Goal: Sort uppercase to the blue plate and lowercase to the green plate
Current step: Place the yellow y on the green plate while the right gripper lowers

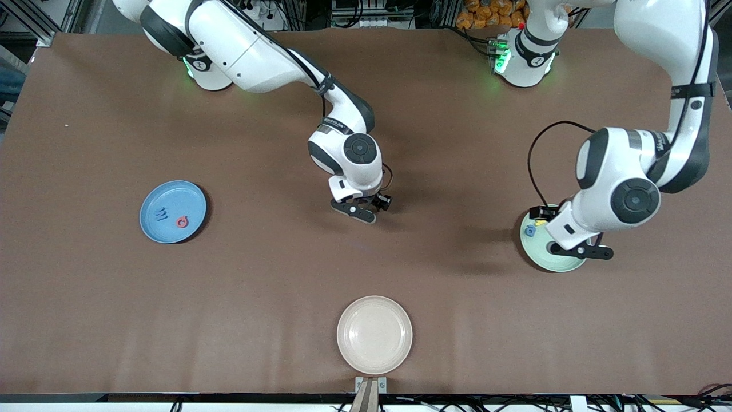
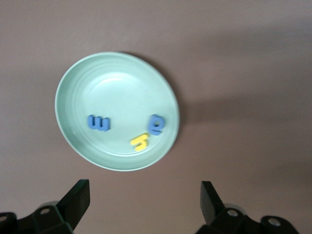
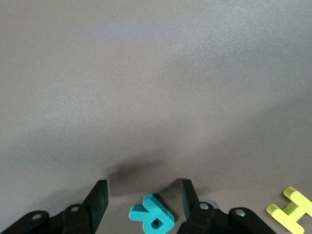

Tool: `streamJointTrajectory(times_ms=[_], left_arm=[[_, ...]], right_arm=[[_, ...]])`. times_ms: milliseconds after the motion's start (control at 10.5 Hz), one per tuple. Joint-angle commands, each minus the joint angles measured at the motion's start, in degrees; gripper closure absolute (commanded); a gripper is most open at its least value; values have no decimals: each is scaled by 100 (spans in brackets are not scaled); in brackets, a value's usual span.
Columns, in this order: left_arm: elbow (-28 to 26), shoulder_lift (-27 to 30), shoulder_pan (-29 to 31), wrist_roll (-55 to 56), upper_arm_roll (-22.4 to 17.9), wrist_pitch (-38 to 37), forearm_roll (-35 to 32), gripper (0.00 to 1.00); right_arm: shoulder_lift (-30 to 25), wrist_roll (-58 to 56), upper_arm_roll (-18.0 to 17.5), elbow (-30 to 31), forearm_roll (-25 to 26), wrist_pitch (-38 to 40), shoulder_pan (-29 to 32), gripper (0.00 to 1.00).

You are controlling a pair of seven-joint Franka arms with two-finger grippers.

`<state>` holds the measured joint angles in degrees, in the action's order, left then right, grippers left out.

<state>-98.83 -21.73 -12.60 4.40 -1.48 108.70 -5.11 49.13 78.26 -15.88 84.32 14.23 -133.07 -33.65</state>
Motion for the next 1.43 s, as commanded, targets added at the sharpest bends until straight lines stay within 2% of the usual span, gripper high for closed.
streamJointTrajectory(times_ms=[0, 287, 478, 669, 860, 1337], left_arm=[[4, 212, -286, -80, -1, -68, 36, 0], [4, 450, -471, -97, 25, -94, 45, 0], [13, 546, -507, -18, 235, -94, 71, 0], [13, 564, -507, -18, 280, -94, 107, 0], [4, 564, -507, -18, 333, -94, 124, 0], [-4, 538, -507, -45, 342, -94, 124, 0]], right_arm=[[114, 128, 15, -91, 36, -44, -71, 31], [79, 84, -29, 14, -121, -35, -80, 31], [44, 75, -38, 14, -280, 9, -71, 31], [9, 75, -117, 23, -298, 35, -62, 33], [8, 84, -170, 23, -316, 62, -62, 43], [-27, -82, -100, 23, -263, 62, 25, 43]])
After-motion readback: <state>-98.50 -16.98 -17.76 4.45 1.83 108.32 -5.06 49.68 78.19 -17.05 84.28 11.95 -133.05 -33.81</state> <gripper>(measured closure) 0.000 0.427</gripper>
